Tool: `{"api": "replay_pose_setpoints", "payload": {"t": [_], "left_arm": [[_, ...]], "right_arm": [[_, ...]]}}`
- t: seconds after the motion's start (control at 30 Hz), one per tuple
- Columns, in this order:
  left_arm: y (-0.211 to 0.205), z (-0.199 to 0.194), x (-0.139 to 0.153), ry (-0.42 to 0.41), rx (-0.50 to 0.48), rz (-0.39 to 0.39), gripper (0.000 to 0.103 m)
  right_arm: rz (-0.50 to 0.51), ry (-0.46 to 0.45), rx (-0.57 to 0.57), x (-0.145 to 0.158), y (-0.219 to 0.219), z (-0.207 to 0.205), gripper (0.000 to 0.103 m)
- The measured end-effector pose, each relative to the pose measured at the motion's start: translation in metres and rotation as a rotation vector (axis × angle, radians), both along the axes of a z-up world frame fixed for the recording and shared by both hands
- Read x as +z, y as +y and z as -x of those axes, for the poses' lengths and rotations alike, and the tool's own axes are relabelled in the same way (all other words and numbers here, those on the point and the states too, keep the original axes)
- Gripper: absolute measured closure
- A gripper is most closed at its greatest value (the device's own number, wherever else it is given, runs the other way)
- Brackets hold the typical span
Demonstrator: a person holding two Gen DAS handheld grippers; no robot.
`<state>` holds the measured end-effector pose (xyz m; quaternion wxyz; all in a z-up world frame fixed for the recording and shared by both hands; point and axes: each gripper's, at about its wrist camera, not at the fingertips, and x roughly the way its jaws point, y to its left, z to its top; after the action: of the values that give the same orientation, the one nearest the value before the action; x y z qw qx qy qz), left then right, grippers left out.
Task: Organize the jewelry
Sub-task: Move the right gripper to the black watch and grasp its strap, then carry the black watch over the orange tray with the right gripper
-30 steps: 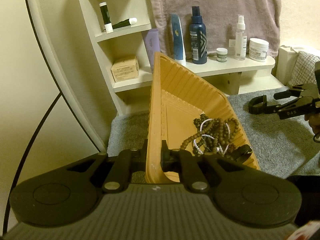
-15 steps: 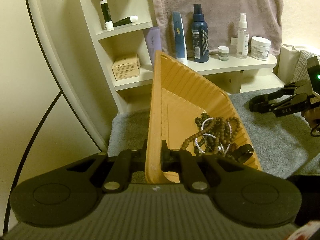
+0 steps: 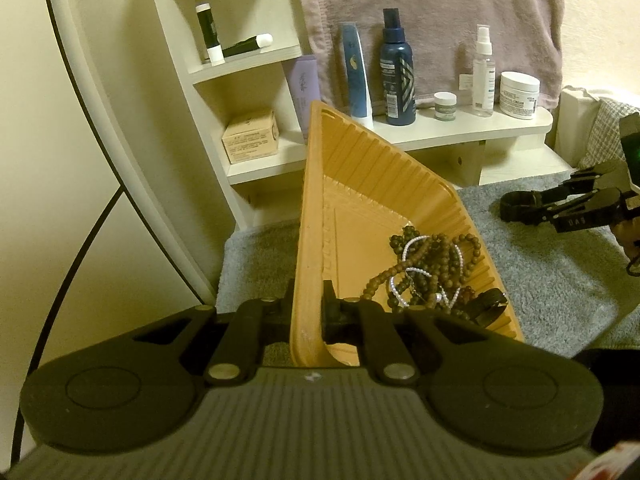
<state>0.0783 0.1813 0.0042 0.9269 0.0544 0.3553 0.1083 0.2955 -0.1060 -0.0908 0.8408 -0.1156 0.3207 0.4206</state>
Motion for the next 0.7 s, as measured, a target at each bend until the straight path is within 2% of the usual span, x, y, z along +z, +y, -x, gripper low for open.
{"api": "replay_pose_setpoints", "payload": {"t": [0.27,0.3,0.37,0.43,0.7], "left_arm": [[0.000,0.000,0.000,-0.001,-0.001,-0.001,0.095],[0.000,0.000,0.000,-0.001,-0.002,-0.001,0.095],[0.000,-0.001,0.000,-0.002,-0.003,-0.002,0.095],[0.000,0.000,0.000,-0.001,-0.002,-0.001,0.095],[-0.002,0.000,0.001,-0.006,-0.004,-0.003,0.095]], "right_arm": [[0.013,-0.076,-0.047,0.010,0.000,0.030,0.061],[0.013,-0.084,-0.050,0.012,0.000,0.034,0.063],[0.018,-0.104,-0.057,0.015,-0.001,0.041,0.076],[0.028,-0.110,-0.075,0.016,-0.002,0.045,0.083],[0.054,-0.133,-0.097,0.012,-0.009,0.056,0.089]]}}
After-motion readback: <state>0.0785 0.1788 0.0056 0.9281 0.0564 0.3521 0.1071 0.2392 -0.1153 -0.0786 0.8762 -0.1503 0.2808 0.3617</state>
